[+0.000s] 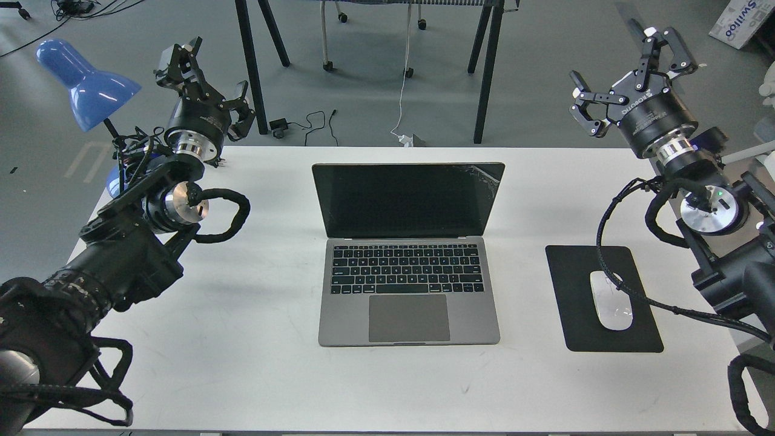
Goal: Close notebook with right arm
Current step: 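Swing the right arm inward and forward toward the laptop screen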
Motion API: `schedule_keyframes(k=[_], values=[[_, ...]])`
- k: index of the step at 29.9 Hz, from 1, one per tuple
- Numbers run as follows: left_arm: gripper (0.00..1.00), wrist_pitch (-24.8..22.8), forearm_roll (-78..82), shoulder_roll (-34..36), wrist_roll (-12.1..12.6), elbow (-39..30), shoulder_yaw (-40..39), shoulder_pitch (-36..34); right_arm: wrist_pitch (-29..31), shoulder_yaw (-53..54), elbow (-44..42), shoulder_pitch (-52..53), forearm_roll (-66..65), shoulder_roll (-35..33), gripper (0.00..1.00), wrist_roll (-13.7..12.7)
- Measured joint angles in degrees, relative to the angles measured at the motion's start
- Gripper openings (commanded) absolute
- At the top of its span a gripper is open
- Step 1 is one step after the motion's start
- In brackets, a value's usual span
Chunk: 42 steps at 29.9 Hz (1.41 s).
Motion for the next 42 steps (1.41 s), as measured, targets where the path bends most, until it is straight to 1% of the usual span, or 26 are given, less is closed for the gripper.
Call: schedule_keyframes(k=[11, 17, 29, 36, 42], values=[[1.0, 0.43, 0.03, -0.06, 0.0, 0.0, 0.27, -0.08, -0.98, -0.92, -0.01, -0.1, -0.08, 0.79, 1.0, 0.0], [1.0, 0.3, -0.01, -0.02, 0.0, 0.0, 0.27, -0.09, -5.18, -2.35, -0.83, 1.98, -0.75, 3.12, 1.0, -0.19], [1.0, 0.29, -0.01, -0.02, 0.0, 0.0, 0.13, -0.08, -15.38, -18.12, -8.51, 15.13, -1.05, 8.04, 1.0, 0.0], [1.0, 0.29, -0.01, -0.03, 0.0, 0.0, 0.02, 0.0, -19.58, -26.05, -11.31, 20.61, -1.21, 11.1, 1.0, 0.01], [1.0, 0.29, -0.01, -0.03, 0.0, 0.0, -0.09, 0.0, -21.51, -31.83, -12.19, 22.2, -1.32, 13.27, 1.0, 0.01]])
